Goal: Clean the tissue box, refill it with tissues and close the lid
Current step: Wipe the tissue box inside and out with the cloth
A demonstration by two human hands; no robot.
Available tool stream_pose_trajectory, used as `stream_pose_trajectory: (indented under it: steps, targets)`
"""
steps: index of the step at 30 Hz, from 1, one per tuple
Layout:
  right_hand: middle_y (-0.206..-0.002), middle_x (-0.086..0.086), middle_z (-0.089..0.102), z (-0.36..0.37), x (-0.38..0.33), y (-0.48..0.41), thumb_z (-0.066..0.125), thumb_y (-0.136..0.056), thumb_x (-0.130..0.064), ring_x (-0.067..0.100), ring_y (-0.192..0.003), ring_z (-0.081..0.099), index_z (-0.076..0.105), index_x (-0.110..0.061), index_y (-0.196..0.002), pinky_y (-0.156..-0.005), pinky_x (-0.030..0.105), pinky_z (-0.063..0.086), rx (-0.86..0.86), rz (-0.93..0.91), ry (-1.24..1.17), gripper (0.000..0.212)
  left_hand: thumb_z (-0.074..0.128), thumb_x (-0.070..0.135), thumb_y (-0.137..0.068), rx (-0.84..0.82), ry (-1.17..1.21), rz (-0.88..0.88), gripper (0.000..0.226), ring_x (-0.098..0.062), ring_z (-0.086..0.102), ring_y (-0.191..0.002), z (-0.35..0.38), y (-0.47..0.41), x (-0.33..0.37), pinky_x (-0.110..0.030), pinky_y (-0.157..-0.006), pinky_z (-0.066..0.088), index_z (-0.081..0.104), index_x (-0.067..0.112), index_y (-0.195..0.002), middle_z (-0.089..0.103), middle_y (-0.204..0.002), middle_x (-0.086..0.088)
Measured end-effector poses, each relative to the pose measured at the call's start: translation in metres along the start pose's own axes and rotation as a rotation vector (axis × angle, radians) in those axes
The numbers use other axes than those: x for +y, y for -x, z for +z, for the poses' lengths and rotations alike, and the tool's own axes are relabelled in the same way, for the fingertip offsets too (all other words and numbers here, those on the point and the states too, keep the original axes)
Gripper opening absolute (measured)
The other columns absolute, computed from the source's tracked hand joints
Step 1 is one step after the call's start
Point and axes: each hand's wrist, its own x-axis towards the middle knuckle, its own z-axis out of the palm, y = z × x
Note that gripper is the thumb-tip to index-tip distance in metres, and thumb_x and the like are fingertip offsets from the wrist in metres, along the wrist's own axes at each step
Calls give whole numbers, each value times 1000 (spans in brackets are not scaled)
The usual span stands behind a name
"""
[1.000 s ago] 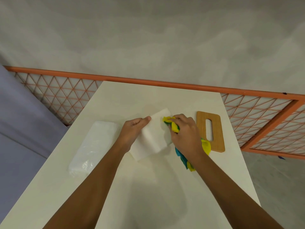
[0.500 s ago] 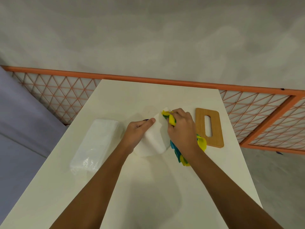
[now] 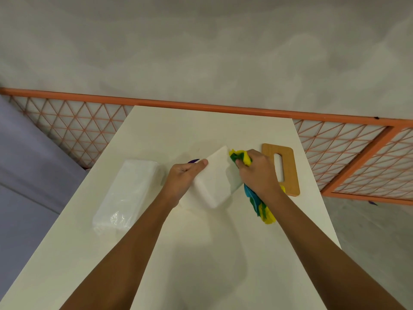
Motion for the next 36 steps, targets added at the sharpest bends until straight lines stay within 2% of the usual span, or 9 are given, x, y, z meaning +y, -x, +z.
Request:
stream_pose_trajectory:
  steps: [5,9,13,16,19,25,29,33,36]
  targets:
    - [-98,18,66,-1,-14,-12,52,-92,-19,32,-93,58,64,0,-100,-80,37,45,-31,41,-101,23,64,29,-85,17,-4,-11,43,-15,59,-76,1,-2,-2,-18,-69,45,64,-14,-89,65,-83,-8]
    - [-91,19,64,0,4,6,52,-92,-19,32,-89,57,62,3,-96,-75,35,42,-13,53,-56,25,67,30,-83,65,14,-33,33,-9,58,-62,2,-6,1,-16,-65,44,61,4,-64,63,-65,1]
    - [-90,22,65,4,21,24,52,-91,-10,35,-86,57,63,5,-98,-73,33,41,-15,66,-44,20,68,32,-81,50,-5,-35,30,-17,57,-71,-2,-9,3,-27,-77,41,63,4,-74,62,-73,-5]
    - [-92,17,66,16,19,37,46,-77,0,36,-83,57,67,1,-102,-76,28,41,138,-84,49,32,69,31,-81,80,23,-41,29,-18,60,-70,-2,-8,3,-28,-77,44,64,11,-60,66,-68,-2]
    - [-88,12,66,22,10,50,33,-68,-9,24,-84,45,69,-4,-99,-79,27,36,277,-219,158,47,69,31,-80,110,77,-43,29,-23,60,-76,-4,-10,3,-31,-81,45,61,8,-63,65,-78,-11]
    - [-90,9,65,27,-2,64,36,-68,-9,21,-85,43,69,-6,-99,-78,27,42,260,-403,189,46,67,33,-82,109,89,-28,29,-23,58,-78,-2,-13,2,-34,-81,47,62,7,-71,64,-80,-13]
    - [-97,10,66,15,5,50,50,-70,3,32,-85,58,69,-5,-98,-72,28,49,269,-182,135,35,68,34,-82,40,18,-6,31,-22,62,-82,5,-8,-5,-35,-89,48,70,4,-77,67,-85,-10]
    - [-98,19,64,-8,23,29,54,-89,-10,31,-91,57,62,-1,-91,-75,30,41,36,365,-255,12,70,52,-69,-92,-104,73,63,-17,42,-70,12,1,-17,-28,-71,33,53,-8,-66,44,-73,-7]
    - [-101,17,63,-19,43,28,58,-89,-18,30,-93,59,62,-2,-99,-84,34,47,-118,668,-520,19,66,35,-83,-145,-352,172,52,-9,33,-60,18,10,-25,-17,-58,27,38,0,-56,31,-63,-3]
